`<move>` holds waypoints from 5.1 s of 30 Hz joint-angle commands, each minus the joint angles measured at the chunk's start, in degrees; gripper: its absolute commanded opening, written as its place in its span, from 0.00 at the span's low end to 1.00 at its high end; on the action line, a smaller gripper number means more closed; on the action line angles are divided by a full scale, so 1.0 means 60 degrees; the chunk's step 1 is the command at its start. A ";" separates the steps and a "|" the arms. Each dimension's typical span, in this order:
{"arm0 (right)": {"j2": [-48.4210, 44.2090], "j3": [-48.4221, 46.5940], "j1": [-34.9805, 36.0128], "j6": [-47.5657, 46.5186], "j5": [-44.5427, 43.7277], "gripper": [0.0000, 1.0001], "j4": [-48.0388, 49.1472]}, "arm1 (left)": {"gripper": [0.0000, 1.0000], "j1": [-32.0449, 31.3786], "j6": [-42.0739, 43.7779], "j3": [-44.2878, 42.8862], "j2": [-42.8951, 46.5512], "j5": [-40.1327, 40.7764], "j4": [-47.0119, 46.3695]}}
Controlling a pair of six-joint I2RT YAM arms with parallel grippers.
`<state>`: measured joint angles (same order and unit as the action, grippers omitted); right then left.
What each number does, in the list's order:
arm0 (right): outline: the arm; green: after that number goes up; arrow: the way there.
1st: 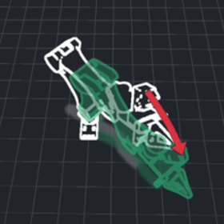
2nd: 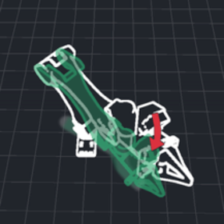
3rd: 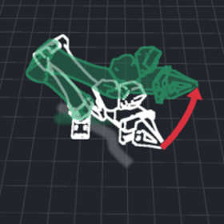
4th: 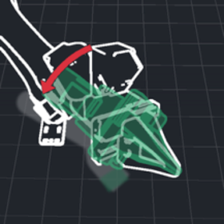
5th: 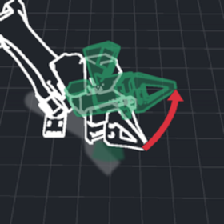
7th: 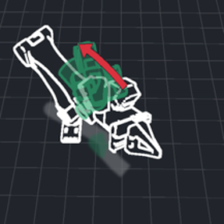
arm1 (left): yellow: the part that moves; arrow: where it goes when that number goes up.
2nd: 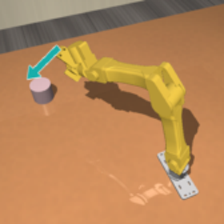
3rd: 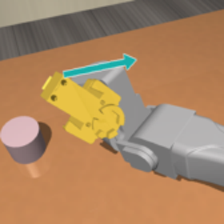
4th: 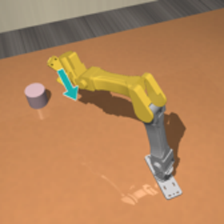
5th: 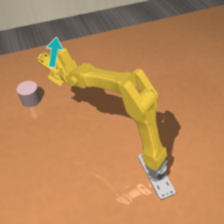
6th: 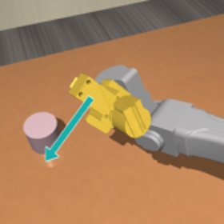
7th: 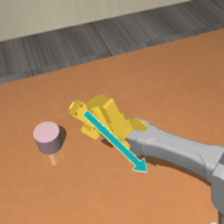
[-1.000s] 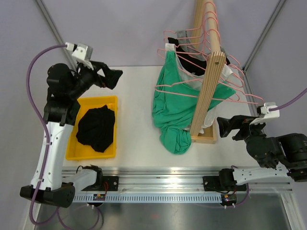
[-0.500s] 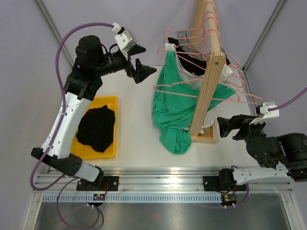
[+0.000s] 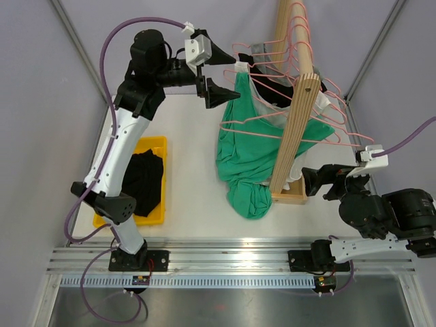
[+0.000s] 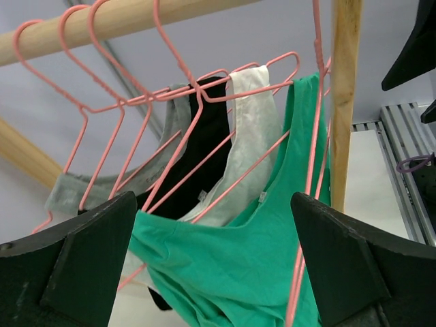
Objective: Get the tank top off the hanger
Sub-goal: Grab a hanger with a tank top on it with the left arm, then remove the tank top from the hanger
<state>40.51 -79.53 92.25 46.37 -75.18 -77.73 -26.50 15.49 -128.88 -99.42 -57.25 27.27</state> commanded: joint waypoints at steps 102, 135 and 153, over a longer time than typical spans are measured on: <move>-0.0688 0.0862 0.0065 0.0988 -0.0171 0.99 -0.1224 | 0.00 -0.1897 -0.1058 0.2672 0.1218 0.3009 -0.4575; -0.0439 0.1272 0.0065 -0.0756 0.0210 1.00 0.0461 | 0.00 -0.1677 0.0495 0.8984 0.5157 0.7401 -0.4969; 0.0088 0.1507 0.0050 -0.2439 0.0107 0.99 0.2551 | 0.00 -0.2086 -0.0149 1.1753 0.9317 0.9334 -0.4003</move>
<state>38.50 -70.89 92.25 36.27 -73.89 -69.76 -37.74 15.81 -59.44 -46.24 -6.70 4.19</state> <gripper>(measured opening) 0.993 0.012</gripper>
